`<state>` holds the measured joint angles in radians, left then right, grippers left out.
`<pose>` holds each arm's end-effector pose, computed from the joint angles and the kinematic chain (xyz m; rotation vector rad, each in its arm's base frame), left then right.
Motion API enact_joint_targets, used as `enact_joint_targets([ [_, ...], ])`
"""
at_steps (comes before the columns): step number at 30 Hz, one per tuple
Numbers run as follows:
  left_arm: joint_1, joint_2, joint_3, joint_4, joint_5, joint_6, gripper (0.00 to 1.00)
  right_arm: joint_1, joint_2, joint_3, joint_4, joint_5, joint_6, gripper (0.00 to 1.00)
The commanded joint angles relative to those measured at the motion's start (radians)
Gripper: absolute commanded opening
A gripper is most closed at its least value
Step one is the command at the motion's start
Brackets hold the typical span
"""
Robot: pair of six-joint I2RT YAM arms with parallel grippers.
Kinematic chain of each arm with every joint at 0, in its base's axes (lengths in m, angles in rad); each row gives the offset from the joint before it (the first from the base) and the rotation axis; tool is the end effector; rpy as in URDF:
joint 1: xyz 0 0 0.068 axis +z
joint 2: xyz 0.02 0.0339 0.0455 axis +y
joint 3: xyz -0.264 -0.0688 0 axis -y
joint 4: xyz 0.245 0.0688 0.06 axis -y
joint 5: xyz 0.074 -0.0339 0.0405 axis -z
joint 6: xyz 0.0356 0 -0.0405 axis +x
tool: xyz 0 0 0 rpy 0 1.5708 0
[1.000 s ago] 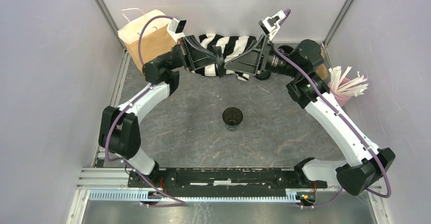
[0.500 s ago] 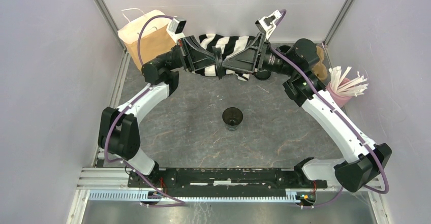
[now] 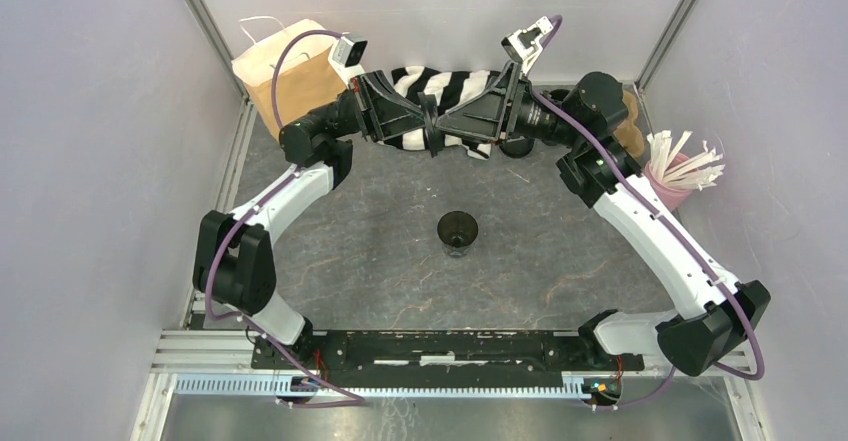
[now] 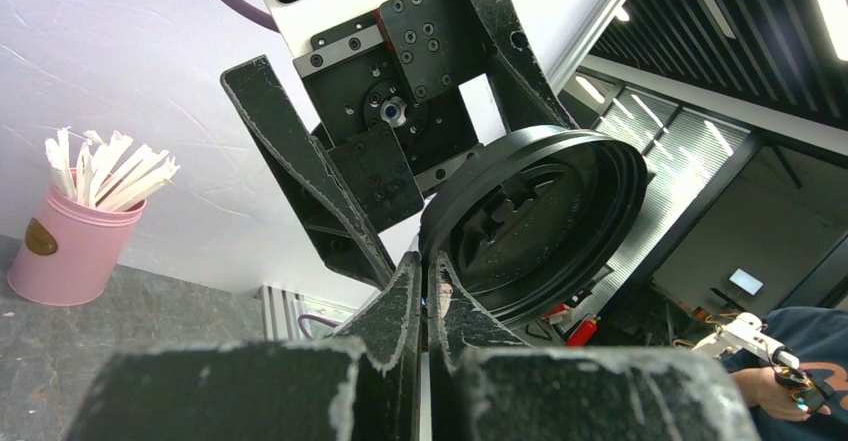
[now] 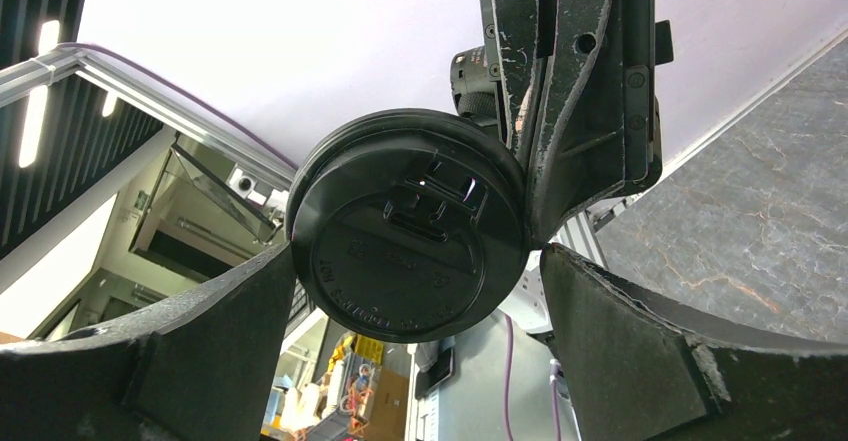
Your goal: Pack the takeout coffee
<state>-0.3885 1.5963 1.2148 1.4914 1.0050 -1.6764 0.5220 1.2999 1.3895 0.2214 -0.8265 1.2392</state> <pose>0.2828 -0.1482 0.4253 0.6622 1.1477 -2.0505 0.2309 0.1630 0.4796 -0.3058 1.6525 1.9254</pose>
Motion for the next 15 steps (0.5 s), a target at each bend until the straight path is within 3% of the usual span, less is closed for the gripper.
enact_joint_targets([
  [1, -0.009, -0.024, 0.016, 0.245, 0.045, 0.038, 0.02, 0.001, -0.001, 0.053, -0.008, 0.033, -0.026, 0.98],
  [7, -0.009, -0.022, 0.014, 0.245, 0.046, 0.034, 0.02, 0.0, -0.002, 0.059, -0.037, 0.042, -0.042, 0.85],
  [15, -0.007, -0.024, 0.009, 0.21, 0.047, 0.049, 0.03, 0.001, -0.005, 0.054, -0.018, 0.039, -0.028, 0.84],
])
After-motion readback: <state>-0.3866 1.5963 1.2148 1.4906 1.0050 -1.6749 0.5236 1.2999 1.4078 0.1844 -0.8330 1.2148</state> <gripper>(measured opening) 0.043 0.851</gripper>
